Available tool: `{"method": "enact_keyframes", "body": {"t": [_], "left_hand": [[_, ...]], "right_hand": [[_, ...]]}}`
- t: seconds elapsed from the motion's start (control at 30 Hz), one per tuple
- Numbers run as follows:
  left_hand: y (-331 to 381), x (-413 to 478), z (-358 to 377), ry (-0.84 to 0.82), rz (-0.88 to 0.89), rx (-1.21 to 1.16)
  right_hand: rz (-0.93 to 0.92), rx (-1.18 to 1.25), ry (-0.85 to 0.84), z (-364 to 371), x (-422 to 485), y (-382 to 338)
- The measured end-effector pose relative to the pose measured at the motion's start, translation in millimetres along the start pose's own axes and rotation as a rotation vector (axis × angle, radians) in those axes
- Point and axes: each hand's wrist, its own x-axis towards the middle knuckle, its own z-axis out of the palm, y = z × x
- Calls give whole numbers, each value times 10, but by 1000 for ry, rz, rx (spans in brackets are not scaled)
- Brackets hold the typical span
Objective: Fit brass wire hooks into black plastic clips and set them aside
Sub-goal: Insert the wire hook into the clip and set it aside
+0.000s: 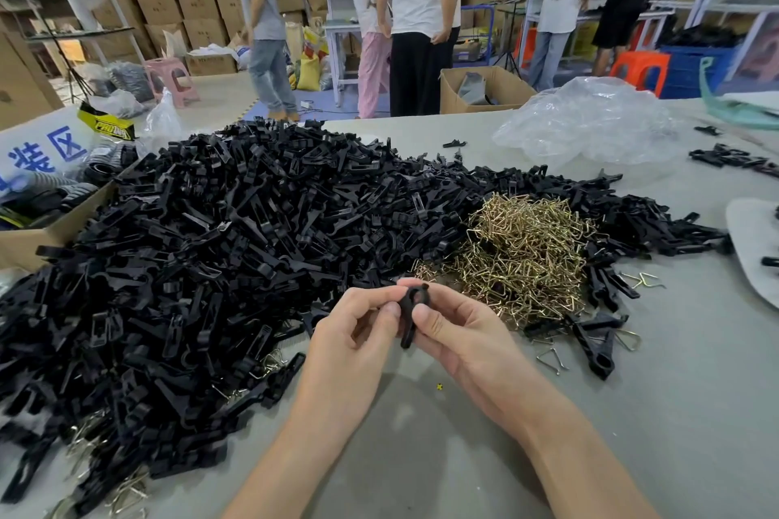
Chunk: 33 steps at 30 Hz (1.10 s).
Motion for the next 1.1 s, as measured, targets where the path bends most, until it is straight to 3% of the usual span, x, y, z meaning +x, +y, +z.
{"method": "enact_keyframes", "body": {"t": [0.2, 0.3, 0.43, 0.6, 0.87, 1.1], "left_hand": [[-103, -3, 77, 72, 11, 4], [-203, -16, 141, 26, 167, 359], [-213, 196, 509, -206, 342, 857], [-114, 604, 964, -382, 313, 1085], [-138, 680, 880, -268, 279, 896], [-149, 654, 682, -188, 229, 686]], "right_hand": [[-105, 52, 159, -68, 46, -73], [-173, 202, 295, -262, 7, -247], [-269, 485, 443, -539, -84, -423], [-318, 624, 512, -679, -130, -441], [-296, 645, 527, -662, -135, -437], [-245, 517, 422, -597, -120, -403]]}}
